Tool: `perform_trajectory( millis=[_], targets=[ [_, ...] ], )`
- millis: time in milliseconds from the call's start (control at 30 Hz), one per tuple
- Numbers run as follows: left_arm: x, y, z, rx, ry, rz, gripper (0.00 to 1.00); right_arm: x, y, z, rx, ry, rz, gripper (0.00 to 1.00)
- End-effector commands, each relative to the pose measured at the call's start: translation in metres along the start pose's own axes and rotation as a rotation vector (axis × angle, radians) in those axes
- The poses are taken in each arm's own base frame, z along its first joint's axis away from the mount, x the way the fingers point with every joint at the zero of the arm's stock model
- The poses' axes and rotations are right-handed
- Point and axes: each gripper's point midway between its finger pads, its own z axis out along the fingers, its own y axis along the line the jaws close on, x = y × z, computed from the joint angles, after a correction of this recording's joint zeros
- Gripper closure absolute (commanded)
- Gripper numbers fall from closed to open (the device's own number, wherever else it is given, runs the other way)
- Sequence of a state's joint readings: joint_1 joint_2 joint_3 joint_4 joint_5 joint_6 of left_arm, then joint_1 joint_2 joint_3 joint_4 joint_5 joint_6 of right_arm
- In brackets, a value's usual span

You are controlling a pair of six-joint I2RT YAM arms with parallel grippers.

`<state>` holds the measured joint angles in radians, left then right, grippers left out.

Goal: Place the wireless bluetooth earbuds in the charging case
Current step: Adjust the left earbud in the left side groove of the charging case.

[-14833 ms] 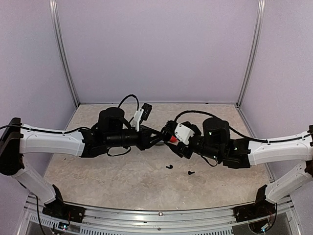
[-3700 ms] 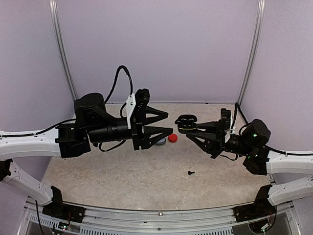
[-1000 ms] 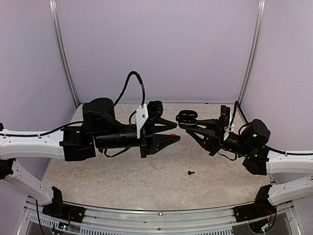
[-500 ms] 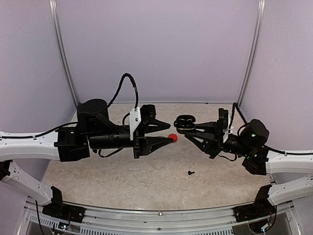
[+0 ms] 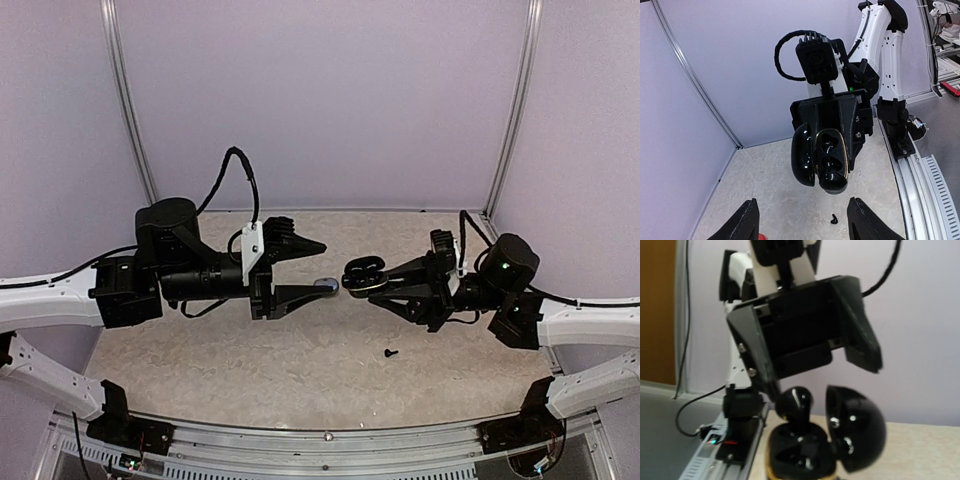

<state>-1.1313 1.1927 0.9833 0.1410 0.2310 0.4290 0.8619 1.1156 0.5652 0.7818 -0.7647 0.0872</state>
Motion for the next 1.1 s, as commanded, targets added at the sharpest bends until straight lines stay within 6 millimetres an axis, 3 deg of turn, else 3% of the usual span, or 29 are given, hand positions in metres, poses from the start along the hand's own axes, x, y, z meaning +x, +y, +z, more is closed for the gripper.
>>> perform_trajectory(
  millis=[0,1067],
  targets=[
    [-0.009,-0.001,0.002,0.022,-0.02,0.02,0.4,-0.008,0.009,0.005,-0.078,-0.009,0.012,1.0],
    [-0.012,-0.01,0.021,0.076,-0.047,0.027,0.42,-0.003,0.012,0.01,-0.114,-0.001,0.037,1.0]
  ],
)
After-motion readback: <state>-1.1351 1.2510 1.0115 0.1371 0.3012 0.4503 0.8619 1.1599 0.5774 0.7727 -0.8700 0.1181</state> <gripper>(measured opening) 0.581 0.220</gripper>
